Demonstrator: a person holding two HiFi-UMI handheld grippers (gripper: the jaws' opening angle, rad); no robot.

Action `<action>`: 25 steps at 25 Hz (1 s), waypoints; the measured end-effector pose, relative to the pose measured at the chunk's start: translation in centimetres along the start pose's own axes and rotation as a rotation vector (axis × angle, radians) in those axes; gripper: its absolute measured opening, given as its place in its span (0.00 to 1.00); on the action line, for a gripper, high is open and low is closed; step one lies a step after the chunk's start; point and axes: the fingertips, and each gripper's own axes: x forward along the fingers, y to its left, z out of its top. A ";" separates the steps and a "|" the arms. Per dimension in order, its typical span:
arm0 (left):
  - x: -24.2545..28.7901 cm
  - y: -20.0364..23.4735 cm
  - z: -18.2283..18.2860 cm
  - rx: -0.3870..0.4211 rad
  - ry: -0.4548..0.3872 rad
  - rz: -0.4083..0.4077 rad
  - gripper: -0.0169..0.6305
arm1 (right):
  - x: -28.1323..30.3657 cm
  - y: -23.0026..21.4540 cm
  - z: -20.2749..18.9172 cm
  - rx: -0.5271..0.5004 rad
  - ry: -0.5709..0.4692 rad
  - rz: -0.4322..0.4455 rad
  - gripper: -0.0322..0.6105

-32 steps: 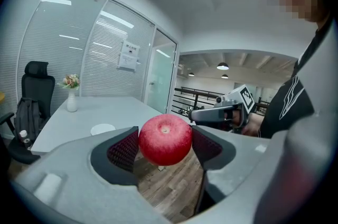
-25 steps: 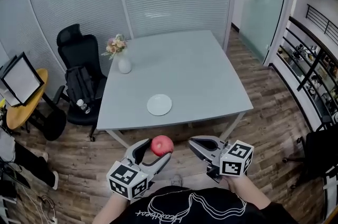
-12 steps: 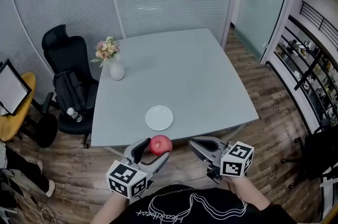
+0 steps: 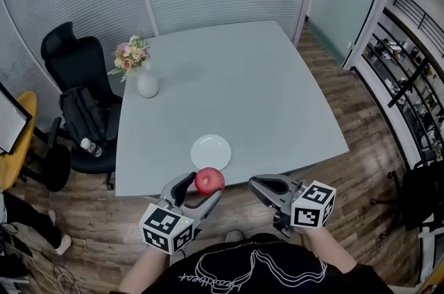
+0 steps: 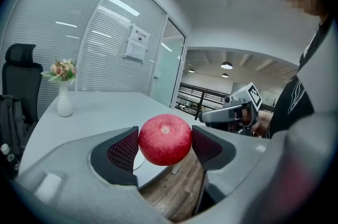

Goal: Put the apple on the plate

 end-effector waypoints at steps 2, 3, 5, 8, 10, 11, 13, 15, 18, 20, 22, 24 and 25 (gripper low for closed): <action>0.6 0.7 -0.3 0.017 0.012 0.013 0.51 | 0.3 -0.5 -0.3 0.011 0.018 -0.013 0.06; 0.9 1.0 -0.3 0.023 0.015 0.019 0.51 | 0.4 -0.7 -0.5 0.014 0.028 -0.017 0.06; 1.6 1.5 -0.4 0.024 0.019 0.022 0.51 | 0.6 -1.1 -0.5 0.019 0.041 -0.020 0.06; 2.9 2.2 -0.8 0.026 0.033 0.029 0.51 | 0.9 -2.2 -0.5 0.032 0.050 -0.022 0.06; 3.8 3.0 -1.2 0.033 0.049 0.041 0.51 | 1.3 -3.1 -0.4 0.040 0.057 -0.022 0.06; 4.2 3.4 -1.4 0.032 0.057 0.047 0.51 | 1.6 -3.6 -0.3 0.044 0.062 -0.020 0.06; 5.0 4.4 -1.7 0.022 0.071 0.061 0.51 | 2.3 -4.4 -0.1 0.052 0.073 -0.012 0.06; 5.7 5.2 -1.8 0.014 0.080 0.076 0.51 | 2.8 -5.1 0.1 0.063 0.080 0.001 0.06; 6.8 6.3 -1.7 0.024 0.093 0.093 0.51 | 3.5 -6.2 0.3 0.078 0.088 0.024 0.06; 7.6 7.3 -1.6 0.032 0.098 0.105 0.51 | 4.1 -7.1 0.2 0.084 0.105 0.028 0.06; 8.3 8.4 -1.7 0.033 0.103 0.122 0.51 | 4.6 -8.1 0.1 0.095 0.123 0.027 0.06; 9.0 9.2 -2.2 0.035 0.114 0.136 0.51 | 5.0 -8.7 0.2 0.107 0.127 0.032 0.06; 9.4 9.6 -2.4 0.038 0.120 0.141 0.51 | 5.3 -8.9 0.3 0.112 0.125 0.038 0.06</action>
